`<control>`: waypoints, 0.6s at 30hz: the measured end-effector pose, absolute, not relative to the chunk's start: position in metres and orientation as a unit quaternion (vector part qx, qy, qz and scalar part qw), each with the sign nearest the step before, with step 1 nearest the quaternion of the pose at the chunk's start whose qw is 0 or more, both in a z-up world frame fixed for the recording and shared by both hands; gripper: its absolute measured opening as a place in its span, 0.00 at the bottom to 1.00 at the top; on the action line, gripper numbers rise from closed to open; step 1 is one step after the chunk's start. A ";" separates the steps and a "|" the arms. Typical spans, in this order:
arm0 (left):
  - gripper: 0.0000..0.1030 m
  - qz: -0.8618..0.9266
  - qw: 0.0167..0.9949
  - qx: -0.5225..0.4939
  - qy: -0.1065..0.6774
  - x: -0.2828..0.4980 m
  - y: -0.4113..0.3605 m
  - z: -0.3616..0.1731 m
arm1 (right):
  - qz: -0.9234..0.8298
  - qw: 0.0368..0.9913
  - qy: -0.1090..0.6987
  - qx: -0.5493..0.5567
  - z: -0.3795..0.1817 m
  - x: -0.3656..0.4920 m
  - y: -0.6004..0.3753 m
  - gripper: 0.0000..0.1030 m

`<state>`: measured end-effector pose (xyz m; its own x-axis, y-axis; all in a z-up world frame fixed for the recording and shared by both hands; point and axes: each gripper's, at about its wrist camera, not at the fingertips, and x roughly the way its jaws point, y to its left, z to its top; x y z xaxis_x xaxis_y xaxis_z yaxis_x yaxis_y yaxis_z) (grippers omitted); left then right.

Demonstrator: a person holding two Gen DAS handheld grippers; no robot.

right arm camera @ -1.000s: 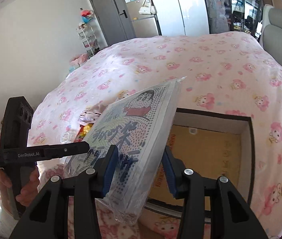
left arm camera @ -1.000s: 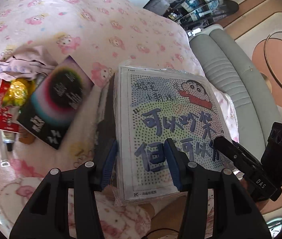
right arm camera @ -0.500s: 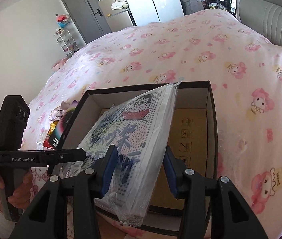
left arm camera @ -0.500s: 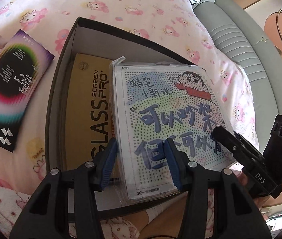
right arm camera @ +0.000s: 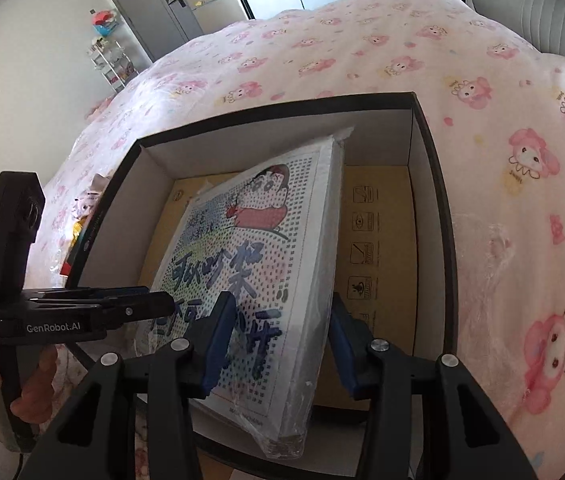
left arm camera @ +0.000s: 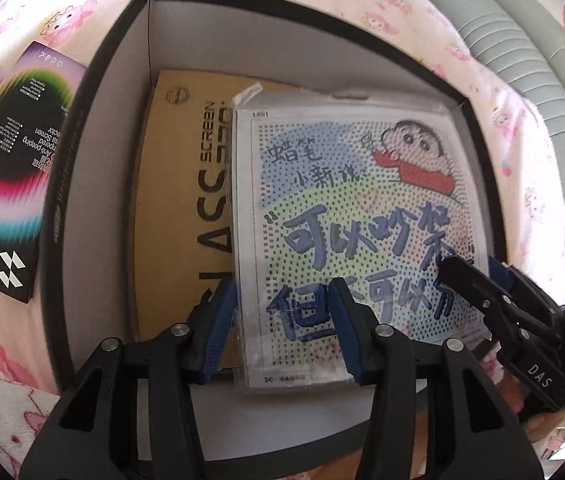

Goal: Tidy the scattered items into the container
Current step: 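Carry the Shin-chan bead-art pack in the left gripper and lower it into the box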

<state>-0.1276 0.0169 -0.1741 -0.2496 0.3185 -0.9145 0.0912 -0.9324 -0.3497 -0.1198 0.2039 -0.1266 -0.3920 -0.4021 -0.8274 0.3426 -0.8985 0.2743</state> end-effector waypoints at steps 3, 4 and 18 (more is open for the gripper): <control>0.46 0.774 0.064 -0.611 -0.150 -0.126 0.020 -0.176 | -0.832 0.210 -0.008 0.513 -0.133 -0.118 0.198 0.40; 0.46 0.776 0.063 -0.610 -0.148 -0.125 0.020 -0.174 | -0.838 0.202 -0.001 0.507 -0.130 -0.116 0.198 0.40; 0.48 0.757 0.028 -0.629 -0.175 -0.145 0.001 -0.179 | -0.827 0.195 0.032 0.527 -0.129 -0.131 0.190 0.40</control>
<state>-0.1451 0.0013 -0.1790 -0.2060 0.2621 -0.9428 0.1782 -0.9373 -0.2995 -0.1315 0.1902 -0.1294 -0.3685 -0.2892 -0.8835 0.3559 -0.9218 0.1533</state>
